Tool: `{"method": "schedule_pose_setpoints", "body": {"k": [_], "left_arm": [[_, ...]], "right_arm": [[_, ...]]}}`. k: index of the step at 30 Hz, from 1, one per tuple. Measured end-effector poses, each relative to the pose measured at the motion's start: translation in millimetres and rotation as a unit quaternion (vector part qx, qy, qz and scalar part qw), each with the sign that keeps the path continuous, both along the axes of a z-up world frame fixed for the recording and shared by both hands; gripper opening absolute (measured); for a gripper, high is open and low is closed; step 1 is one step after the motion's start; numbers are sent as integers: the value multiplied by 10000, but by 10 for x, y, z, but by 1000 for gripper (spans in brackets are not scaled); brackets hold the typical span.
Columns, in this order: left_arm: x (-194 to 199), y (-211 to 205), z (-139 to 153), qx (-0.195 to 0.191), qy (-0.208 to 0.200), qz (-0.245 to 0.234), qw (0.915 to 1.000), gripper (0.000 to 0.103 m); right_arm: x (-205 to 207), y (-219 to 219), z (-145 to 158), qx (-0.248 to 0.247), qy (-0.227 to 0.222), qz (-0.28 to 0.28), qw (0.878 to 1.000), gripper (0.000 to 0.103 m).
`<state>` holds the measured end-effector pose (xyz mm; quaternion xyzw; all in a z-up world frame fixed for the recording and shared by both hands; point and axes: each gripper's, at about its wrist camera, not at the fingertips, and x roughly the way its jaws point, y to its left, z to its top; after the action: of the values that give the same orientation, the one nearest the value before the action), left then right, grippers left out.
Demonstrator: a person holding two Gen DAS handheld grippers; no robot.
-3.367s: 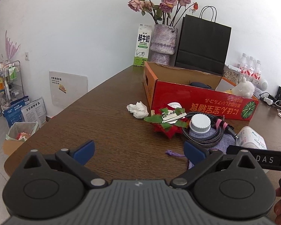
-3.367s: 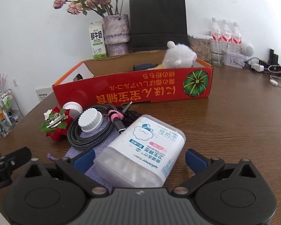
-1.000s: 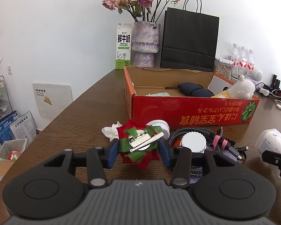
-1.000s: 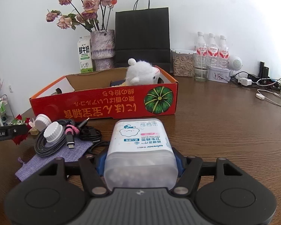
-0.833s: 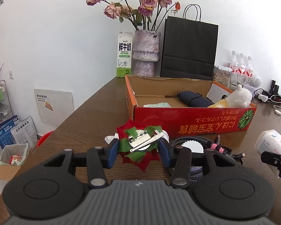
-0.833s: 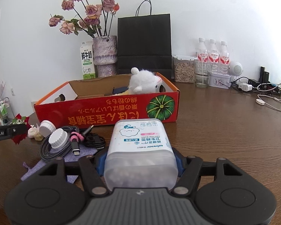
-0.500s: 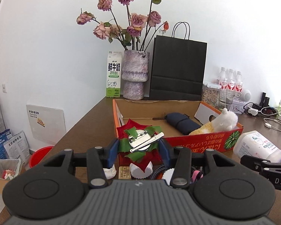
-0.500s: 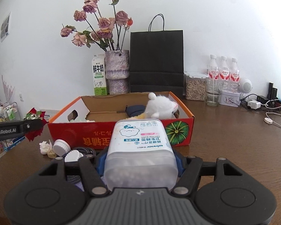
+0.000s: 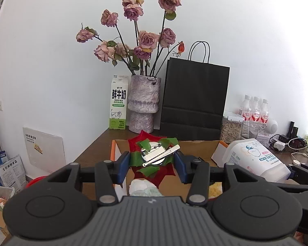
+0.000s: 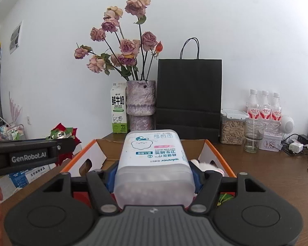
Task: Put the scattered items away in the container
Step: 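Carry the flower and tub over the box and open both grippers to drop them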
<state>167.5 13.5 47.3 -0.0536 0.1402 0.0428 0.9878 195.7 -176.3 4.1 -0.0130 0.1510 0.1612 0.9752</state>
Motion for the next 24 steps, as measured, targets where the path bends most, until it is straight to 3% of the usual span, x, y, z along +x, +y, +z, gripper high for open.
{"method": "schedule_pose_setpoints", "body": {"k": [6,13,19,24], "left_arm": [[372,60,48,-239,-68,141,9996,48],[969,199,-98,-664,58,343,9972,48],[1145,244,-336,-450,575,400,9965,48],[1190,204,-461,-340,759,403,9957,48]], "right_arm": [[412,164,31,253,136,122,9995,65],[908,414,-113,134,170,88,9997,65],[1109,475,-322,11,469,177,9987,65],[1099,539,-414,-386,343,67,9986,65]]}}
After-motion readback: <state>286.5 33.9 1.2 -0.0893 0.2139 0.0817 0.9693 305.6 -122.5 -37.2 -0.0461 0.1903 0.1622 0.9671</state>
